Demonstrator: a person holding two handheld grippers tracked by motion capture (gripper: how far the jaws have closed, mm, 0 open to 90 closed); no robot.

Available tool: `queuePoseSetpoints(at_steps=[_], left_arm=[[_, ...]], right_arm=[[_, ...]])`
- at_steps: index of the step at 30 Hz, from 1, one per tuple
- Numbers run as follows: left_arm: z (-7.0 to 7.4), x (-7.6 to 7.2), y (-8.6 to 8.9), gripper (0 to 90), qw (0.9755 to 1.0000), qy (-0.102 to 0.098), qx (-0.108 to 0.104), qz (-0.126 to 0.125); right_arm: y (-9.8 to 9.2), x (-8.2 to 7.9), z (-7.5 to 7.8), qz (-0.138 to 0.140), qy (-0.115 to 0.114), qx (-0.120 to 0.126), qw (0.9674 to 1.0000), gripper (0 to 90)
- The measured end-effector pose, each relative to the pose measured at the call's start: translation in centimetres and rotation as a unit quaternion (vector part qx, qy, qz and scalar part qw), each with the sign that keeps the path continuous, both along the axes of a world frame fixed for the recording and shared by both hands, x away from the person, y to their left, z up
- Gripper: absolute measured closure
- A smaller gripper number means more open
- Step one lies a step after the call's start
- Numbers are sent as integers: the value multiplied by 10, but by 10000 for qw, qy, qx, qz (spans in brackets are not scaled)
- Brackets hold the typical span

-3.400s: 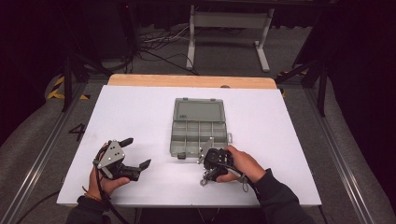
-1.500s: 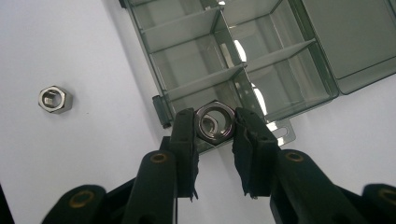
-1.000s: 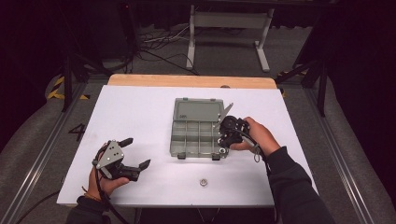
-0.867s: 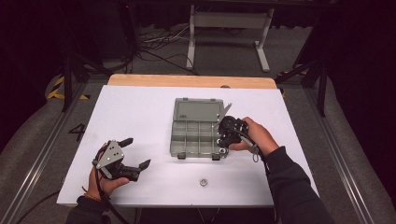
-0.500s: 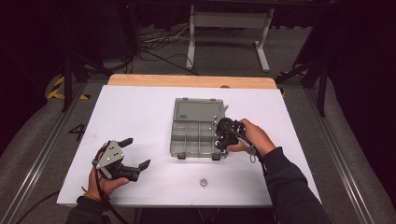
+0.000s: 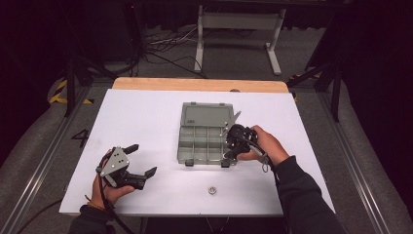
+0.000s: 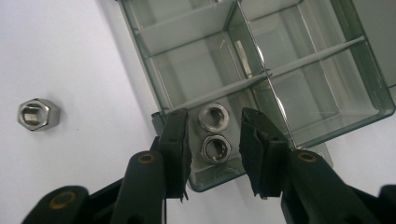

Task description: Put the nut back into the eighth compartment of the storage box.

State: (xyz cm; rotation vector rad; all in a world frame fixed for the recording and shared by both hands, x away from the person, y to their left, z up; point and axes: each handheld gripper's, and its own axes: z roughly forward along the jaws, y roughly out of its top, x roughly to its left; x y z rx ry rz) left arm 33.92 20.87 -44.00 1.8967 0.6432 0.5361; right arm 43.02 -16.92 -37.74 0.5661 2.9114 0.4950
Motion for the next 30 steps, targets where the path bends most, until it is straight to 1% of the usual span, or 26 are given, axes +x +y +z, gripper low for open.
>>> queuePoseSetpoints(at_steps=[3, 5, 9, 12, 13, 14, 15, 17, 18, 19, 20, 21, 25, 30], left_arm=[[0, 0, 0, 31, 10000, -4, 1, -2], [0, 0, 0, 30, 10000, -2, -1, -2], [0, 0, -1, 30, 10000, -10, 18, -14], [0, 0, -1, 29, 10000, -9, 18, -9], [0, 0, -1, 29, 10000, -9, 18, -9], [0, 0, -1, 29, 10000, -9, 18, -5], [0, 0, -1, 29, 10000, -9, 18, -5], [0, 0, -2, 29, 10000, -10, 33, -10], [0, -1, -2, 29, 10000, -12, 34, -12], [0, -1, -2, 29, 10000, -12, 34, -12], [0, -1, -2, 28, 10000, -13, 34, -8], [0, -1, -2, 28, 10000, -12, 32, -13], [0, 0, -1, 27, 10000, -19, 33, -19], [0, 0, -1, 27, 10000, -7, 47, -22]], right_arm=[[-3, -9, 5, 96, -102, 150, 9998, 604], [-4, -16, 6, 158, -123, 228, 9995, 597], [-6, -33, 9, 308, -210, 390, 9985, 565], [-3, -46, 9, 477, -271, 442, 9975, 541], [-3, -46, 9, 477, -271, 442, 9975, 541], [1, -56, 8, 623, -268, 440, 9967, 517], [3, -59, 8, 644, -258, 414, 9967, 507], [8, -65, 7, 811, -262, 394, 9956, 479], [11, -69, 5, 832, -230, 354, 9956, 466], [11, -69, 5, 832, -230, 354, 9956, 466], [17, -75, 3, 941, -245, 296, 9948, 449], [17, -75, 3, 941, -245, 296, 9948, 449], [30, -84, -3, 1117, -106, 159, 9936, 394], [43, -90, -16, 1221, 39, -18, 9925, 287]])
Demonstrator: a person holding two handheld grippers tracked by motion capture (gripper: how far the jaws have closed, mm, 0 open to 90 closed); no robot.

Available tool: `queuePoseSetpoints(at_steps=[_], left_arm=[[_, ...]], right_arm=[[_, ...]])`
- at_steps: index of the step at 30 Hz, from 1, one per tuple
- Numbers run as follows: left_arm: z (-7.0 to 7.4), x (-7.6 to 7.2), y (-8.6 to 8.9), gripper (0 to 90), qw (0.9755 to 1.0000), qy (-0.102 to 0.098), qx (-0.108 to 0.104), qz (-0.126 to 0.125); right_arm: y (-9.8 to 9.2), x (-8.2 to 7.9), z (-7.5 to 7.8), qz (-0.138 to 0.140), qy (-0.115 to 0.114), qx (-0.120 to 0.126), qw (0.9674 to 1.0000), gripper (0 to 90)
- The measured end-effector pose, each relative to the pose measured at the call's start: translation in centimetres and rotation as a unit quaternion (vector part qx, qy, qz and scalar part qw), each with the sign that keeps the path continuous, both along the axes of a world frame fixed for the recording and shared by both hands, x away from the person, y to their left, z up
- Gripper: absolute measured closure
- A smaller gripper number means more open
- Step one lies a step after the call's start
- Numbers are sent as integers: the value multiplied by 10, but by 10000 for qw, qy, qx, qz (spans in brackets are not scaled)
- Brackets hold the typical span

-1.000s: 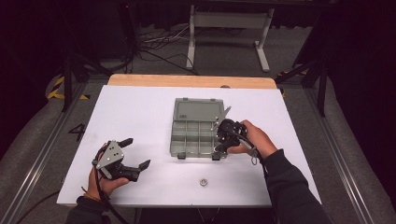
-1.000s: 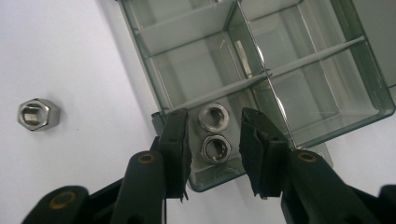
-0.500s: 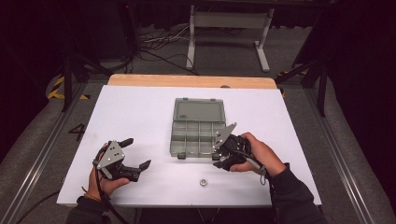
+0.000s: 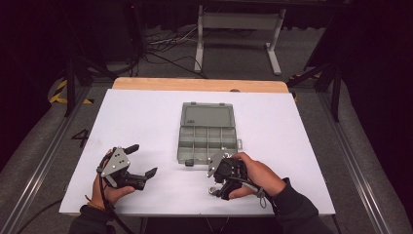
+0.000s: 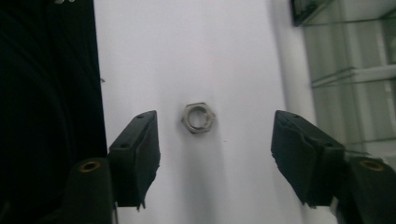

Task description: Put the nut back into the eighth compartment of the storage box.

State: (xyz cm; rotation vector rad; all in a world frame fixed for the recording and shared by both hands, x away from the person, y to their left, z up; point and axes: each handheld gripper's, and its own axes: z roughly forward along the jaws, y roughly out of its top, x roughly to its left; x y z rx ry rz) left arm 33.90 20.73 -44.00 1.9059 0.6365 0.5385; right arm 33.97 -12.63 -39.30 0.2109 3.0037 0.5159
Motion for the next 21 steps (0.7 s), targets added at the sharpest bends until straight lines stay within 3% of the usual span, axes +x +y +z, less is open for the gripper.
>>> queuePoseSetpoints(at_steps=[4, 10, 14, 18, 21], left_arm=[[0, 0, 0, 27, 10000, -10, 10, -6], [0, -1, 0, 27, 10000, -6, 13, -7], [0, 0, 0, 27, 10000, 17, 12, -12], [0, 0, 0, 27, 10000, 22, 17, -14], [0, 0, 0, 27, 10000, 28, 16, -21]], right_arm=[[6, -1, -9, -66, -21, -116, 9999, 196], [13, 2, -22, -72, 102, -311, 9994, 203], [16, 6, -32, -63, 211, -436, 9988, 337], [16, 7, -34, -88, 276, -388, 9988, 401], [15, 8, -33, -118, 287, -333, 9990, 509]])
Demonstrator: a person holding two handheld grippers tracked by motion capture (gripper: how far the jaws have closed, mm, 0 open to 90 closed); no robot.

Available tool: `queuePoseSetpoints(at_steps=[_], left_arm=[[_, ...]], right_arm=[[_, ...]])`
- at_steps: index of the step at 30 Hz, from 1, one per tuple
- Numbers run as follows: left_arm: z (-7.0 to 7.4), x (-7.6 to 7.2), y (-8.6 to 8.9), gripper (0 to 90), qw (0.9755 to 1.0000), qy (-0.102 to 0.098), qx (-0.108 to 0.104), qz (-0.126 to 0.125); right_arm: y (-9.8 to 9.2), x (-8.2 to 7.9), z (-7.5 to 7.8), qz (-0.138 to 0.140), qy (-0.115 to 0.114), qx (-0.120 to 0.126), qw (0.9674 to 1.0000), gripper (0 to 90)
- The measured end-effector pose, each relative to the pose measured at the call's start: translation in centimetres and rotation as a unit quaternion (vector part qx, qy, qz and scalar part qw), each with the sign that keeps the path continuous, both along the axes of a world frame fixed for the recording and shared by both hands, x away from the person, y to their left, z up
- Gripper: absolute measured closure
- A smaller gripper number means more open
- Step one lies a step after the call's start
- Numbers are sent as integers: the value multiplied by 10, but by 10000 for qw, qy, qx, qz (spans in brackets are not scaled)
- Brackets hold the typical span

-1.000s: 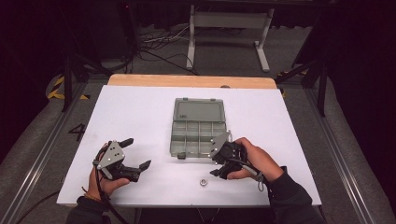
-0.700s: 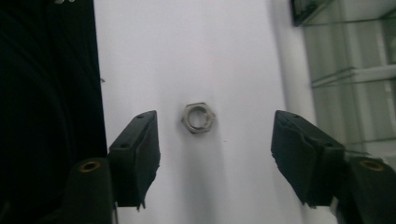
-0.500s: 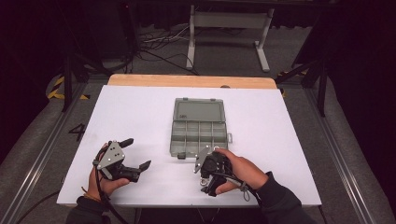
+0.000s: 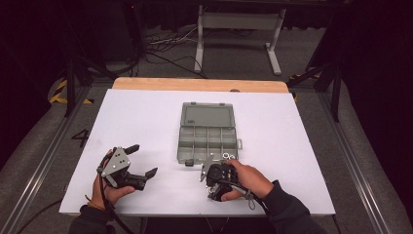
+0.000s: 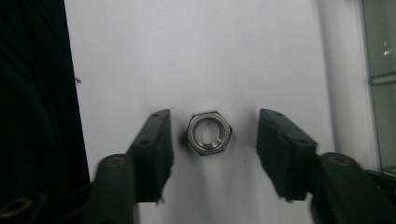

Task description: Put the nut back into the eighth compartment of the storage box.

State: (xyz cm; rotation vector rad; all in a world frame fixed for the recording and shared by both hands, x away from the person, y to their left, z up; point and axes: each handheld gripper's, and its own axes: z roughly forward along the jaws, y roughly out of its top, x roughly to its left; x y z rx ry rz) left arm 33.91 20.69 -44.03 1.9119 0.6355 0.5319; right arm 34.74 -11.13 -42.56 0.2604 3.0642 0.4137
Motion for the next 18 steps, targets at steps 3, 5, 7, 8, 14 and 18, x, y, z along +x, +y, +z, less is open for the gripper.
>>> queuePoseSetpoints(at_steps=[3, 5, 7, 8, 14, 18], left_arm=[[0, 0, 0, 27, 10000, 7, 10, -2], [0, 0, 0, 27, 10000, 11, 8, 0], [0, 0, 0, 27, 10000, 12, 16, -2], [0, 0, 0, 27, 10000, 9, 10, 4], [0, 0, 0, 27, 10000, 4, 2, 11], [0, 0, 0, 27, 10000, 3, 17, -1]], right_arm=[[0, -1, 1, 31, 2, 19, 10000, 609], [1, -2, 1, 89, 18, 11, 10000, 661], [1, -3, 1, 114, -7, 23, 9999, 678], [1, -3, 1, 115, -14, 25, 9999, 679], [0, -4, 2, 183, 32, 33, 9998, 704], [0, -4, 2, 189, 15, 21, 9998, 704]])
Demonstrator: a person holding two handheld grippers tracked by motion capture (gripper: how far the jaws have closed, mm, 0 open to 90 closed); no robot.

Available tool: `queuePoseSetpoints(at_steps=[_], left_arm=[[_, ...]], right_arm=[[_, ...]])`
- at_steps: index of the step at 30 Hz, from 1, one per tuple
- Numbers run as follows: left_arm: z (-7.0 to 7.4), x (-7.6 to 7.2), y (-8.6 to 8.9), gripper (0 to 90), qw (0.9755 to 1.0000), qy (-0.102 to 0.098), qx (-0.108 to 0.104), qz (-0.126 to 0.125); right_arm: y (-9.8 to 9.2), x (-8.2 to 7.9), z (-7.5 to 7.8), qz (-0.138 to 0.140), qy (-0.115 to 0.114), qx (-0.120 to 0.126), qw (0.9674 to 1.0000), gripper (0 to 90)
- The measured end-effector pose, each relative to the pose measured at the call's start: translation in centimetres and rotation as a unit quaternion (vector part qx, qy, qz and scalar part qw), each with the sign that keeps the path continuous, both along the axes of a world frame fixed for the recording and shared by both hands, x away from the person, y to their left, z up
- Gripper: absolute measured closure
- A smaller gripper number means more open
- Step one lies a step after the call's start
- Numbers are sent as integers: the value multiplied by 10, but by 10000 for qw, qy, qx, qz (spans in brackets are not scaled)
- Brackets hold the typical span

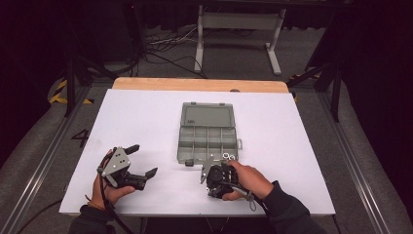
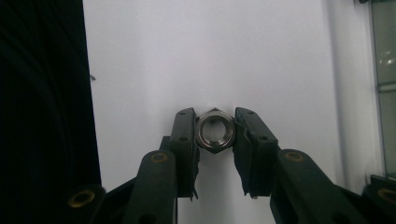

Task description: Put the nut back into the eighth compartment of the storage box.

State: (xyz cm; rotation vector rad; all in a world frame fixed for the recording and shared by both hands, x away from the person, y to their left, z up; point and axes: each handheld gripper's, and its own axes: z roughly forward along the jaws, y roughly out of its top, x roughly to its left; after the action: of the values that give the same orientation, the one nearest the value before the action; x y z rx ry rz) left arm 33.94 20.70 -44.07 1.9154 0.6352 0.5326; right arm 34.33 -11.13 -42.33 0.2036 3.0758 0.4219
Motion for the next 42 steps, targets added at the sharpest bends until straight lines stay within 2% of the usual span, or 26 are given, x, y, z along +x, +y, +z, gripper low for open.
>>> queuePoseSetpoints(at_steps=[7, 14, 21, 26, 32, 37, 42], left_arm=[[0, 0, 0, 28, 10000, -3, -11, -5], [0, 0, 0, 28, 10000, -5, -16, 7], [0, 0, 0, 27, 10000, -3, -21, -1], [0, 0, 0, 27, 10000, -4, -21, -2], [0, 0, 0, 28, 10000, -7, -24, 1], [0, -1, 0, 27, 10000, -11, -14, -6], [0, 0, 1, 27, 10000, -18, -30, -12]], right_arm=[[-3, 1, 4, 3, -71, 41, 10000, 704], [-9, 3, 11, -115, -171, 137, 9997, 705], [-17, 6, 22, -195, -258, 233, 9992, 705], [-25, 10, 35, -297, -412, 310, 9982, 705], [-36, 21, 48, -415, -504, 341, 9973, 704], [-45, 34, 59, -546, -496, 476, 9961, 704], [-50, 43, 66, -671, -552, 441, 9952, 705]])
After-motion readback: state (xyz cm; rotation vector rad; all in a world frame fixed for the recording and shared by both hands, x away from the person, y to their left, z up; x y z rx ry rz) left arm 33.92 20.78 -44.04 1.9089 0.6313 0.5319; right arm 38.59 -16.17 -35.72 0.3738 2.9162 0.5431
